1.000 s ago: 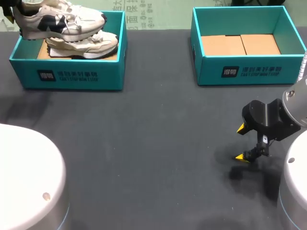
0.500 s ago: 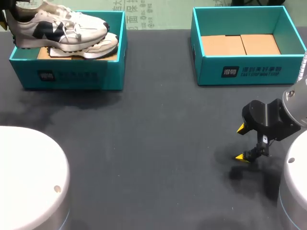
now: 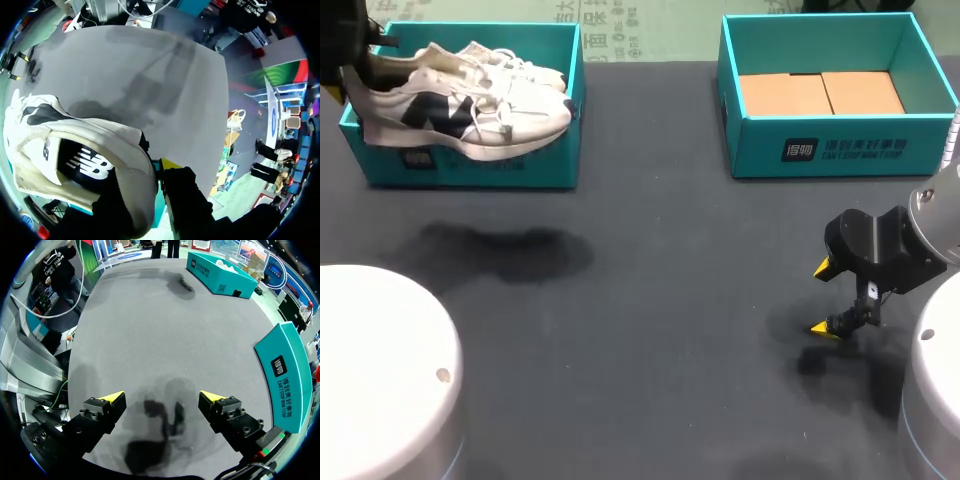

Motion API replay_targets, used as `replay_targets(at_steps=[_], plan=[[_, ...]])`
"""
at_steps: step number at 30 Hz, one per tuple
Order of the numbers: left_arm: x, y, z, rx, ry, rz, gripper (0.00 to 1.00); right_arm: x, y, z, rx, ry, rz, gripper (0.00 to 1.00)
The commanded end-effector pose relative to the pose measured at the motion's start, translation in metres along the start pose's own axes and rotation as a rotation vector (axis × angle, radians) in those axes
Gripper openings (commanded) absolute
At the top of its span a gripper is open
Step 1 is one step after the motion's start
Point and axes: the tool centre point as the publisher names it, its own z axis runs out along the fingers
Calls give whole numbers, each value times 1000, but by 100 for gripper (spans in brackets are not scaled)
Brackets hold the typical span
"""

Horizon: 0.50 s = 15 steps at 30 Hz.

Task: Take the shoe out of the shoebox, open the shoe tongue, remove and reinsert the insole, then place the shoe into the shoebox

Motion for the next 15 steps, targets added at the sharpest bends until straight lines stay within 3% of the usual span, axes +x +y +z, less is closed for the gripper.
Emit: replay_targets(at_steps=[1,5,11,15], plan=[[3,-13,-1,-123,-6,1,0,2,0,0,1,-3,0,100],[3,-13,-1,-123,-6,1,0,2,0,0,1,-3,0,100],[-35,-68,16,-119,51,74,0,2,0,0,1,-3,0,100],[-56,-88,15,-96,66,98,0,2,0,0,1,-3,0,100]])
